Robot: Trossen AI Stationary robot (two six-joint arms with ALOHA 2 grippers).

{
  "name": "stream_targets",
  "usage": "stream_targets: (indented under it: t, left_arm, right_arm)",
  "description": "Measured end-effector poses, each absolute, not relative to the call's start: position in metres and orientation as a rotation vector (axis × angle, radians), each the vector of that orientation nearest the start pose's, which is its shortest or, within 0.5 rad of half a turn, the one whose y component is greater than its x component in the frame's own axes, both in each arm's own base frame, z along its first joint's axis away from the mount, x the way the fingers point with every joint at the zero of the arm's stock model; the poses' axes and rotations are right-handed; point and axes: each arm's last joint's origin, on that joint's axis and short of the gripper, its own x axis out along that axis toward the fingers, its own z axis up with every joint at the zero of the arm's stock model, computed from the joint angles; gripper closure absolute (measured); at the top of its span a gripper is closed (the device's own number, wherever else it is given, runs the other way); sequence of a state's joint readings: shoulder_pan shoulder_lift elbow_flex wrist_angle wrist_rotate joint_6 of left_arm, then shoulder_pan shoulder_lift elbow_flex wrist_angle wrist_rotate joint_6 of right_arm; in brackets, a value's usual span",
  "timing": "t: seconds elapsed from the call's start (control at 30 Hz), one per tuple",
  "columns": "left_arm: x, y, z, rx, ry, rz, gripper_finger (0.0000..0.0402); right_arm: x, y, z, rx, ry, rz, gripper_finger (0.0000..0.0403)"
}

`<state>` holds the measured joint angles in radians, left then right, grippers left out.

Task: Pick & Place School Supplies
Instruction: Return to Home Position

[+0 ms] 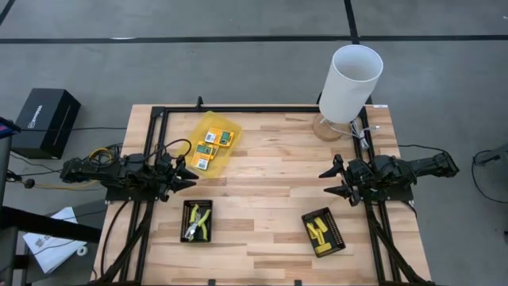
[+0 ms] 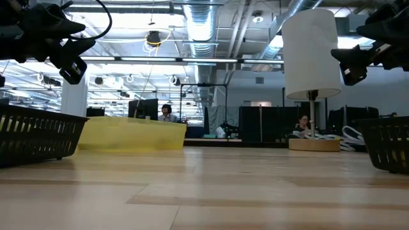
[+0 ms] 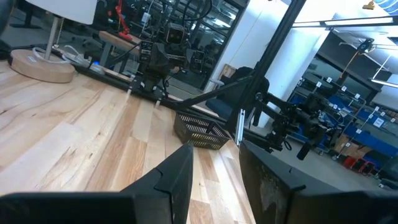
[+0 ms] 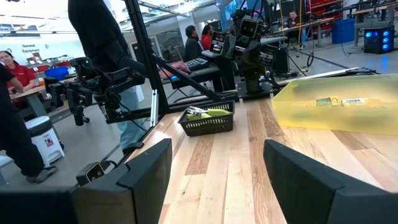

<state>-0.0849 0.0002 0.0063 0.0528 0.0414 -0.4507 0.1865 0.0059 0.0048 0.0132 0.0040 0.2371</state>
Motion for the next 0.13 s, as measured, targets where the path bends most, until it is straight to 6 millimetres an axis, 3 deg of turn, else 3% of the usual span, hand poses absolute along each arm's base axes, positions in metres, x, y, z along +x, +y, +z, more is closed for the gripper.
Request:
stream_targets:
  t: [0.13]
  left_arm:
    - [0.0967,-0.0094,0.1707,-0.451,-0.030,-0.137,0.0275]
  right_arm:
    - [0.0961,0.0180,0.1659,0.238,0.010,0.183,0.0159]
